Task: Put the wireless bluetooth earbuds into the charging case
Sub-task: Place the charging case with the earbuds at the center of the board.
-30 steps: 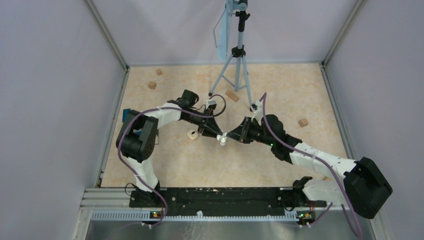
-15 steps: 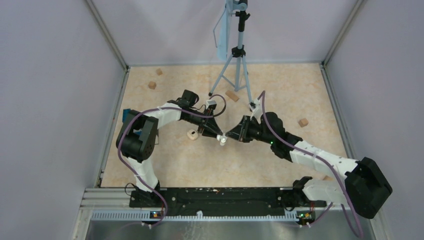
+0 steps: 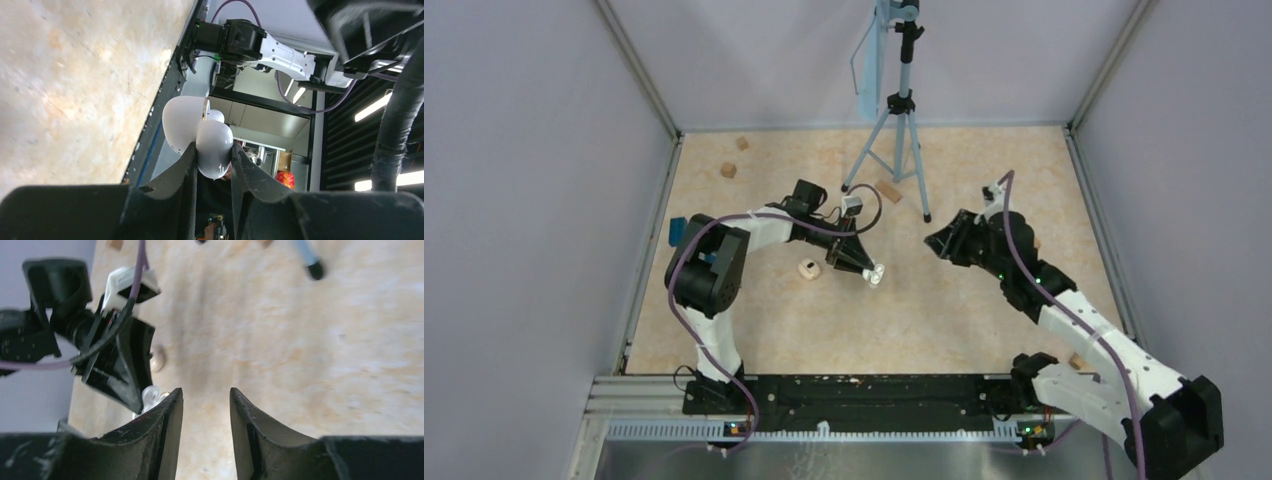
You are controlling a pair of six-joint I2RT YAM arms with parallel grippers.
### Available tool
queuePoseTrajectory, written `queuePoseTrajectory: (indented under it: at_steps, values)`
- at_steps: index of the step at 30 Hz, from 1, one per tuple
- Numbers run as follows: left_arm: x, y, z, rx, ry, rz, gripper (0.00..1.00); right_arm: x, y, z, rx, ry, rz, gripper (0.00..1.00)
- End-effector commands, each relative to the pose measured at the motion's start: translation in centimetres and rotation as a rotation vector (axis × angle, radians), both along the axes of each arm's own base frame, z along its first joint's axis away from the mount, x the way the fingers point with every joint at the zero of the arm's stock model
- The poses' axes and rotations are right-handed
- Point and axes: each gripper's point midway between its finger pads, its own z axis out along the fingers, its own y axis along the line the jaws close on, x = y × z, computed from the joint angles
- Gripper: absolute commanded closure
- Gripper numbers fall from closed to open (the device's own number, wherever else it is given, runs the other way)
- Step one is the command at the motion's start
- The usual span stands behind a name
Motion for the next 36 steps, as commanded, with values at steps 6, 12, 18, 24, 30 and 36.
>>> queuePoseTrajectory:
  at_steps: [6,12,18,24,30,36]
  values:
    - [4.6,-4.0,-3.1,-0.087,-0.15,-0.018,1.0,1.2,-8.4,0.9,-0.079,-0.006,-0.239,0.6]
    - [6.1,-5.0,-7.2,0.014,-0.146,-0.006,1.0,0.3,-8.7,0.2,-0.066,0.018,-0.249,0.6]
    - [6.4,-4.8,-9.6,0.09,-0.137,0.008,1.0,-0.4,-9.1,-0.4,-0.073,0.035,-0.262,0.55]
    - [7.2,-4.4,-9.3,0.188,-0.194,0.017,0.63,-0.6,-9.3,-0.2,-0.072,0.035,-0.271,0.48]
    - [7.7,-2.6,-7.5,0.351,-0.321,0.038,0.28,-0.8,-11.2,-0.3,-0.119,0.038,-0.363,0.21]
    - [6.3,0.7,-4.7,0.499,-0.44,0.077,0.28,-1.6,-16.3,0.0,-0.396,0.159,-0.532,0.08]
